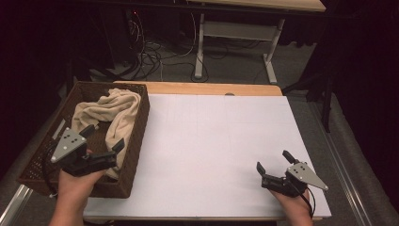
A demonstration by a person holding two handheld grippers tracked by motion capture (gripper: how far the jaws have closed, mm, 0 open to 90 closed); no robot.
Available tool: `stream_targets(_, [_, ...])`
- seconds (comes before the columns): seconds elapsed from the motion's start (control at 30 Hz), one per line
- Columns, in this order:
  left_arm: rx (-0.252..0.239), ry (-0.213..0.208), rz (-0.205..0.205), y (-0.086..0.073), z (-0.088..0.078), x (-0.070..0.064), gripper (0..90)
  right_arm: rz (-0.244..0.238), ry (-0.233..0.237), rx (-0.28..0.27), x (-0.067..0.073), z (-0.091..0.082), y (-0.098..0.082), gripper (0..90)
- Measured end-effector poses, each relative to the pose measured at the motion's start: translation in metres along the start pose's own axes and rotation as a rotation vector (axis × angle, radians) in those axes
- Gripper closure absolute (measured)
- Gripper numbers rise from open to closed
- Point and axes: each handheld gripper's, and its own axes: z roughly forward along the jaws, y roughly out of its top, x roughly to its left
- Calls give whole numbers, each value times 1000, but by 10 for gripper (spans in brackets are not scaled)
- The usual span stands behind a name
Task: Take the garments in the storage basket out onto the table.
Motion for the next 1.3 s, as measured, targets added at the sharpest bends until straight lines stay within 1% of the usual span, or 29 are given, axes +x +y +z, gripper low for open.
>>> stream_targets(0.1, [-4, 30, -7, -1, -7, 11, 0, 6, -5, -1, -2, -1, 0, 0])
stream_targets(0.23, [-16, 55, -22, -1, -19, 27, 0, 8, -5, -2, -2, -1, 0, 0])
stream_targets(0.37, [-32, 90, -52, -4, -31, 46, 0, 7, -8, 1, -2, -1, -1, 0])
stream_targets(0.4, [-31, 102, -58, -5, -35, 52, 0, 7, -6, 1, -2, 0, -1, 0])
stream_targets(0.47, [-29, 122, -69, -7, -40, 60, 0, 7, -8, 5, -3, 0, -1, 0])
stream_targets(0.57, [-30, 132, -81, -9, -43, 65, 0, 11, -8, 8, -3, 2, -2, 0])
stream_targets(0.63, [-32, 128, -94, -10, -43, 67, 0, 8, -10, 10, -3, 2, -2, 0])
stream_targets(0.7, [-21, 123, -106, -10, -42, 67, 0, 5, -6, 7, -2, 2, -2, 0])
stream_targets(0.77, [-22, 120, -109, -10, -41, 67, 0, 6, -5, 7, -2, 1, -1, 0])
stream_targets(0.83, [-25, 108, -116, -8, -37, 65, 0, 6, -1, 6, -1, 2, -1, 0])
stream_targets(0.9, [-10, 101, -120, -5, -32, 64, 0, 4, 5, 6, -1, 3, -1, 0])
stream_targets(0.93, [-7, 98, -120, -3, -28, 64, 0, 4, 5, 6, -1, 3, -1, 0])
stream_targets(0.97, [5, 87, -118, 0, -23, 63, 0, 0, 6, 5, -1, 3, -1, 0])
stream_targets(1.0, [22, 84, -115, 3, -19, 64, 0, 0, 7, 5, -1, 2, -1, 0])
stream_targets(1.07, [40, 94, -106, 7, -11, 64, 0, 7, 2, 2, -3, 2, 0, 0])
stream_targets(1.13, [54, 76, -112, 11, -5, 64, 0, 13, 3, -1, -4, 1, 0, 0])
stream_targets(1.23, [66, 81, -94, 15, 9, 63, 0, 9, 4, -3, -6, 0, 0, 0])
stream_targets(1.3, [85, 99, -87, 19, 19, 63, 0, 18, -1, -8, -8, -1, 0, 0])
